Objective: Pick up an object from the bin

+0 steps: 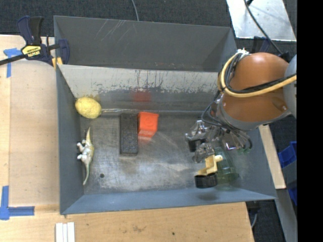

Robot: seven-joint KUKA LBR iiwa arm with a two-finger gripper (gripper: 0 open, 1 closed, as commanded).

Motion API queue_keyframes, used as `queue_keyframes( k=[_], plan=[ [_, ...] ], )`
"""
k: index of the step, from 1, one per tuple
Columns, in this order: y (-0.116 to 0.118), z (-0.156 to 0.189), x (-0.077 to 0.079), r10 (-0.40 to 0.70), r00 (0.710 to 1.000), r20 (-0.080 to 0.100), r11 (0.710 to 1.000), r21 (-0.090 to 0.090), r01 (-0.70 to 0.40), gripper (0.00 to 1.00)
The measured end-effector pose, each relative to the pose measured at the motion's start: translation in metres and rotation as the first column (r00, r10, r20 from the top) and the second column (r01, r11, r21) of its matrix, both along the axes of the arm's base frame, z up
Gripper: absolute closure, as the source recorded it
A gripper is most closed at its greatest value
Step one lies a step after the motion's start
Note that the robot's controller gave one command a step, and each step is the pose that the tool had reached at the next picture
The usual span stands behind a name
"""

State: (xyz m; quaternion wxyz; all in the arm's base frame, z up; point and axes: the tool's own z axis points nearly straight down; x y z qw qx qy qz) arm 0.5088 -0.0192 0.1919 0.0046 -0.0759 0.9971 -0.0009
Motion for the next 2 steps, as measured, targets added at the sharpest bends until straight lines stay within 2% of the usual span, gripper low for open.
queue_keyframes(
  k=[1, 2],
  plan=[
    [0.0, 0.034, 0.001, 0.059, 0.998, -0.016, 0.998, 0.002, -0.059, 1.0],
    [-0.001, 0.05, 0.003, 0.075, 0.997, -0.012, 0.997, 0.002, -0.075, 1.0]
  ],
)
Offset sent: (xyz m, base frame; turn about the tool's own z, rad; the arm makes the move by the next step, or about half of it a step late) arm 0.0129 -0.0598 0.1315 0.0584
